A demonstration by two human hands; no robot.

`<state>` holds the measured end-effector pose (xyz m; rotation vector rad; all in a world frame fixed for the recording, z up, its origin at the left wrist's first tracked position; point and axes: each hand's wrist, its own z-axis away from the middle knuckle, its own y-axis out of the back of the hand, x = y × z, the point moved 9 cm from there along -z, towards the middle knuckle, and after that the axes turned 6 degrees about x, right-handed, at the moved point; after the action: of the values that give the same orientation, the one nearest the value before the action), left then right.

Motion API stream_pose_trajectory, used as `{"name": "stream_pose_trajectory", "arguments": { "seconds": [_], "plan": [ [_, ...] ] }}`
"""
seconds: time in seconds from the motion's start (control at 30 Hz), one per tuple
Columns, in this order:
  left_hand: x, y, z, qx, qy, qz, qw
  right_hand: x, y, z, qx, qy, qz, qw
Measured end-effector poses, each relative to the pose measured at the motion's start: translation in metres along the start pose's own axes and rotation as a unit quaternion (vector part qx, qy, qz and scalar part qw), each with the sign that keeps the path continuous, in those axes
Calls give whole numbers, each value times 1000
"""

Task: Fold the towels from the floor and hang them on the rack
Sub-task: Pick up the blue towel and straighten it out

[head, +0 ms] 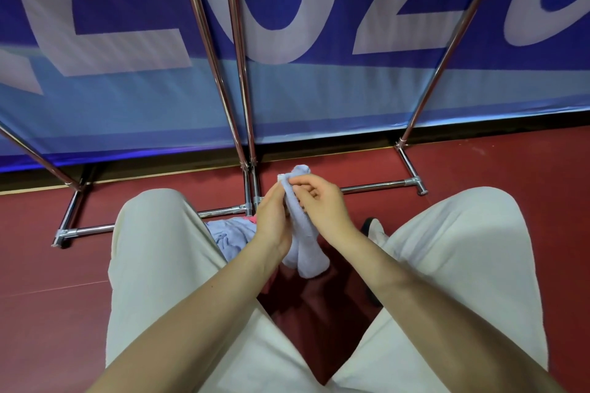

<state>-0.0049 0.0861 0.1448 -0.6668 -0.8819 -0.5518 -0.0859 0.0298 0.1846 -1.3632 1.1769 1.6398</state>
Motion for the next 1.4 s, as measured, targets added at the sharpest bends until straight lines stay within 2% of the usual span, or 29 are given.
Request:
{"name": "stream_pose_trajectory", "arguments": {
  "seconds": [0.1, 0.23, 0.33, 0.47, 0.6, 0.63, 0.73, 0.8, 0.87, 1.03, 1.13, 1.4],
  "plan": [
    [-1, 2, -3, -2, -1, 11, 1000, -10, 8, -2, 27, 69, 105, 992],
    [5, 3, -1, -2, -12, -30, 999, -26, 15, -5, 39, 153, 191, 969],
    [2, 11, -5, 18, 7, -48, 999, -27, 12, -6, 20, 180, 207, 961],
    [-1, 15, -5, 0, 39, -34, 999, -26, 6, -1, 12, 219, 220, 951],
    [1, 20, -3, -14, 24, -35, 999, -41, 3, 8, 4, 262, 197, 945],
    [5, 20, 1, -10, 10, -37, 999, -41, 2, 10, -9, 254, 188, 949],
    [8, 23, 8, 2, -14, -41, 999, -30, -1, 11, -46, 160, 142, 976],
    [9, 27, 9, 4, -28, -44, 999, -26, -1, 12, -38, 121, 111, 986],
    [9, 23, 11, -31, -38, -69, 996, -26, -2, 12, -25, 108, 88, 990],
    [18, 15, 28, -62, -71, -93, 991, -22, -4, 12, -17, 86, 66, 994],
    [20, 18, 31, -49, -69, -102, 991, -18, -8, 13, -6, 71, 90, 993],
    [12, 23, 29, -3, -56, -152, 987, -8, 2, 8, 36, -7, 46, 998]
  ]
}}
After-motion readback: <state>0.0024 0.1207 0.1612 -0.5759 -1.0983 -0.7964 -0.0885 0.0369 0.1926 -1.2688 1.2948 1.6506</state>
